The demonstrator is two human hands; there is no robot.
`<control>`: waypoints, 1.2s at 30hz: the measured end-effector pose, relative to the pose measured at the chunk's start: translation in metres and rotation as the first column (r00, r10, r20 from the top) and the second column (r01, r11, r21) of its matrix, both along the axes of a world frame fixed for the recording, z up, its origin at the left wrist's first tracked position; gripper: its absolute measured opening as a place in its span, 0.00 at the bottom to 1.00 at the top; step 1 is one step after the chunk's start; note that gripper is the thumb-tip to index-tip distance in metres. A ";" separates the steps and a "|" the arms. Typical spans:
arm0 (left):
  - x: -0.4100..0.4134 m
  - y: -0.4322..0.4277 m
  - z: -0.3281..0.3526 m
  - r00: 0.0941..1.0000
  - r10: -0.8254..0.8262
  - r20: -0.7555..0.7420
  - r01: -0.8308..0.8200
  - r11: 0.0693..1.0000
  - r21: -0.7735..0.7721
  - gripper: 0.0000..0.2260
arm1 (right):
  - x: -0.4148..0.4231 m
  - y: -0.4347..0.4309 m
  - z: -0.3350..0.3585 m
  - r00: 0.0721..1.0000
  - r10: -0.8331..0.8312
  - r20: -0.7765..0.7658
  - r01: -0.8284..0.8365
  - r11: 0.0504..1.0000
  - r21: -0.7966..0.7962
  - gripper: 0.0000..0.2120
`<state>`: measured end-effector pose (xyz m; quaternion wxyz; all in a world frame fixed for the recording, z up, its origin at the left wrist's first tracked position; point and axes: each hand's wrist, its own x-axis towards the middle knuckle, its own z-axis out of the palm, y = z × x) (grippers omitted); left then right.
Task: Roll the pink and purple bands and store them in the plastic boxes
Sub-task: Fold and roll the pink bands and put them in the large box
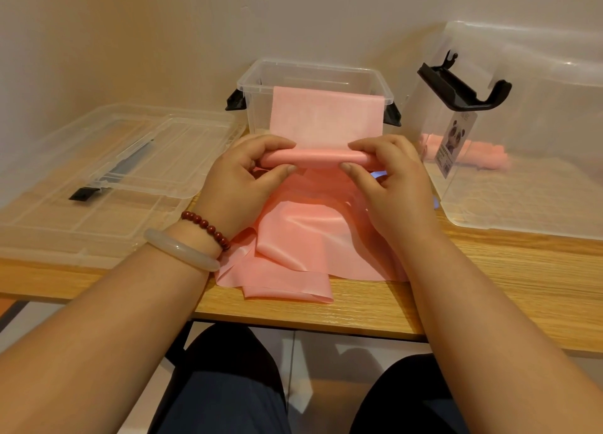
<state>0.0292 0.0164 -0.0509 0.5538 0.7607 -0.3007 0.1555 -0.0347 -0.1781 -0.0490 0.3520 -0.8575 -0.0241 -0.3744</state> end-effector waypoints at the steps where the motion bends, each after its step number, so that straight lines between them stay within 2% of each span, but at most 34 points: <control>1: 0.000 0.000 0.000 1.000 0.003 -0.008 -0.003 1.000 -0.005 0.15 | -0.001 0.000 0.001 1.000 0.010 -0.006 -0.010 1.000 0.003 0.14; 4: 0.000 0.000 -0.001 0.997 -0.023 -0.069 0.020 0.999 -0.049 0.14 | -0.001 0.000 0.002 1.000 0.006 -0.028 -0.005 1.000 0.026 0.17; 8: -0.002 -0.001 0.000 0.991 -0.056 -0.118 0.045 0.995 -0.094 0.14 | 0.000 -0.001 0.000 1.000 -0.016 0.012 0.015 0.999 0.039 0.11; 11: -0.003 -0.001 0.002 0.993 -0.053 -0.105 0.045 0.996 -0.079 0.15 | 0.001 -0.002 0.000 0.999 -0.008 0.044 0.007 1.000 0.028 0.06; 16: -0.003 -0.001 0.002 0.998 -0.014 -0.067 0.011 0.999 -0.037 0.12 | 0.000 -0.001 0.001 1.000 -0.001 0.009 0.000 0.999 0.046 0.07; 19: -0.003 -0.001 0.002 0.995 -0.026 -0.100 0.018 0.997 -0.079 0.12 | -0.005 0.002 0.004 0.998 0.053 -0.031 -0.049 0.993 0.108 0.17; 21: -0.003 -0.001 0.002 0.993 -0.024 -0.114 0.013 0.995 -0.097 0.12 | -0.007 0.002 0.005 0.997 0.072 -0.039 -0.068 0.995 0.074 0.23; 22: -0.004 -0.001 0.002 0.993 -0.024 -0.119 0.012 0.995 -0.100 0.12 | -0.007 0.002 0.005 0.997 0.067 -0.033 -0.066 0.997 0.032 0.23; 24: -0.005 -0.001 0.003 0.992 -0.028 -0.125 0.015 0.994 -0.104 0.11 | -0.005 0.000 0.003 0.999 0.039 -0.007 -0.039 0.999 -0.024 0.19; 27: -0.005 -0.001 0.003 0.990 -0.050 -0.130 0.037 0.994 -0.100 0.09 | -0.001 -0.002 0.000 0.999 0.012 0.045 -0.011 1.000 -0.022 0.14; 31: -0.006 -0.002 0.004 0.995 -0.051 -0.088 0.044 0.996 -0.077 0.15 | 0.001 -0.003 -0.002 0.996 -0.004 0.086 0.007 0.999 -0.038 0.07; 36: -0.005 -0.001 0.004 0.994 -0.035 -0.102 0.025 0.995 -0.094 0.13 | 0.001 -0.003 -0.001 0.999 -0.004 0.046 0.004 1.000 0.009 0.09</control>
